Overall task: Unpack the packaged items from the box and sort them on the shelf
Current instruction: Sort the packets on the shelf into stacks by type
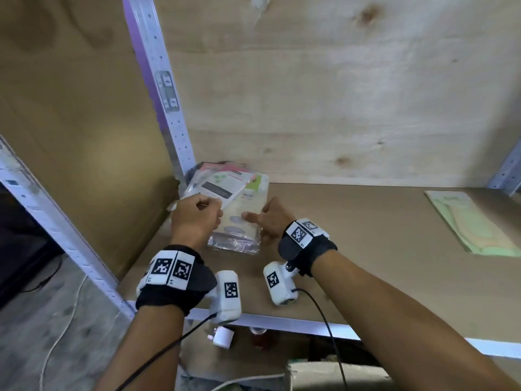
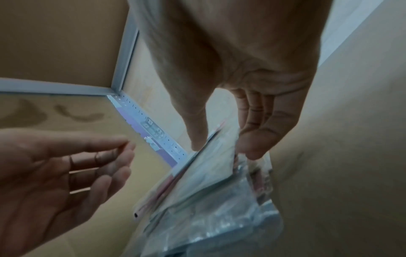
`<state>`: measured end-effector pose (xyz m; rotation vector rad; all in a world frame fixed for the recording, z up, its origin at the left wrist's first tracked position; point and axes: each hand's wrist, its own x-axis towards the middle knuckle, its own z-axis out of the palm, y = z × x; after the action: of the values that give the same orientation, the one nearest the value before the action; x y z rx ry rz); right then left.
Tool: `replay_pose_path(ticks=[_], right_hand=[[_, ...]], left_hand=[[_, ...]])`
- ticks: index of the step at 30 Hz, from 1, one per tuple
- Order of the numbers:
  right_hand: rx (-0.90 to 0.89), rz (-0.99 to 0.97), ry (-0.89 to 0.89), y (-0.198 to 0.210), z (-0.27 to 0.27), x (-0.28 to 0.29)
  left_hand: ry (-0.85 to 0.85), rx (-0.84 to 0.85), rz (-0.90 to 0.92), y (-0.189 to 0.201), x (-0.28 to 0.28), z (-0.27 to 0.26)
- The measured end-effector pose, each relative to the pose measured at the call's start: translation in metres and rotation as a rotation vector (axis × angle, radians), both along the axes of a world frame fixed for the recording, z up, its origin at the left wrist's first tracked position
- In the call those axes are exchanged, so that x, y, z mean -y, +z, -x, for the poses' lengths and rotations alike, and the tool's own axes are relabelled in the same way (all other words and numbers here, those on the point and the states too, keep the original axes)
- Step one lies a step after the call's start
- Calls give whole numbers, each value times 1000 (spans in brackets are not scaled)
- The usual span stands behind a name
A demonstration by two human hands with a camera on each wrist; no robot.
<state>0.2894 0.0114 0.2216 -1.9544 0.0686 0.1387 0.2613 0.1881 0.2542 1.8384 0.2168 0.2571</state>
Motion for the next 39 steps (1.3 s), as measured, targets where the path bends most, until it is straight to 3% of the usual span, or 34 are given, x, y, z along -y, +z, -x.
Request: replay_pose_path(ticks=[10,15,19,23,28,32,35,39], right_hand=[[-115,107,15,-12,13,45],[-88,-87,-26,-14,40,97],[-5,-163,-79,-2,69,141],[124,-162,-108,16,95,181],[304,-87,-77,36,111,216],[383,66,22,31,123,233],[352,135,83,25,131,244],[229,224,166,36,133,258]], left_hand=[[-71,-46,-16,1,25,4],[-204,-120,-121,-1,62,8],[-359,-321,137,-2,105,15],[-495,-371,202,4,143,20],[-575,-427,498,9,184,18],[-536,-470,762,5,209,11],[-407,-438,797,-1,227,4],[-384,-400,652,-7,241,-10]])
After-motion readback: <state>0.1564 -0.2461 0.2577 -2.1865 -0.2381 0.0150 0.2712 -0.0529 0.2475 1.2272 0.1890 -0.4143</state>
